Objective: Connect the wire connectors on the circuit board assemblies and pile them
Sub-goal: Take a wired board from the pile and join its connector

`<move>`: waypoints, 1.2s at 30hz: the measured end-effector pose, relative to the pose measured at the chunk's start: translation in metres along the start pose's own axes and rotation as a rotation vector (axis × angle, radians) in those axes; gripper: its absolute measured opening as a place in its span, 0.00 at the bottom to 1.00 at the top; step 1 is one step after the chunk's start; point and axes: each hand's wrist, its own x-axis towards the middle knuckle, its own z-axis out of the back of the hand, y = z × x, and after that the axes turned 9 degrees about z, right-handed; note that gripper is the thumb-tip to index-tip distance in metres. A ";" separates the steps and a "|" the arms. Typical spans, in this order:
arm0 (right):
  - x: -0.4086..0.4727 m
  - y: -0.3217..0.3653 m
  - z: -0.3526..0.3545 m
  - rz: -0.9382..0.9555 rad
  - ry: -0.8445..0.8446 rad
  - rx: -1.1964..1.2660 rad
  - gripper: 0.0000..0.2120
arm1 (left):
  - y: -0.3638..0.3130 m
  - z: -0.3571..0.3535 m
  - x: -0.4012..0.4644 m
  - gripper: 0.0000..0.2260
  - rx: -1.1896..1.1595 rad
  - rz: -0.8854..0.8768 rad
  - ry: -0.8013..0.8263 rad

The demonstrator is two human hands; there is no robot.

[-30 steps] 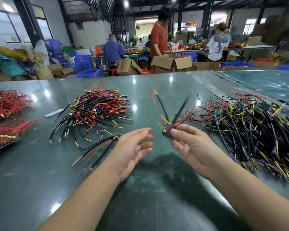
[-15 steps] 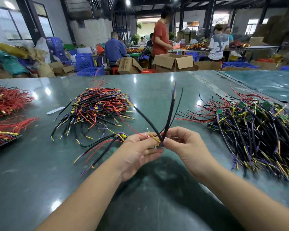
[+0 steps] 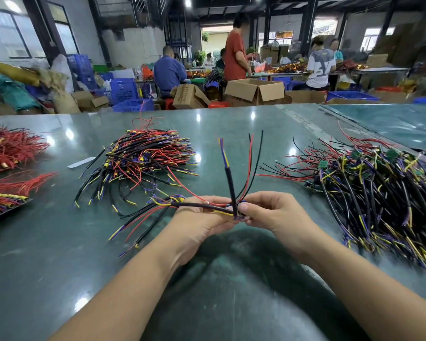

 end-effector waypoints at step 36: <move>0.004 -0.011 0.016 0.050 0.155 0.244 0.06 | 0.006 0.008 0.006 0.08 -0.076 -0.073 0.267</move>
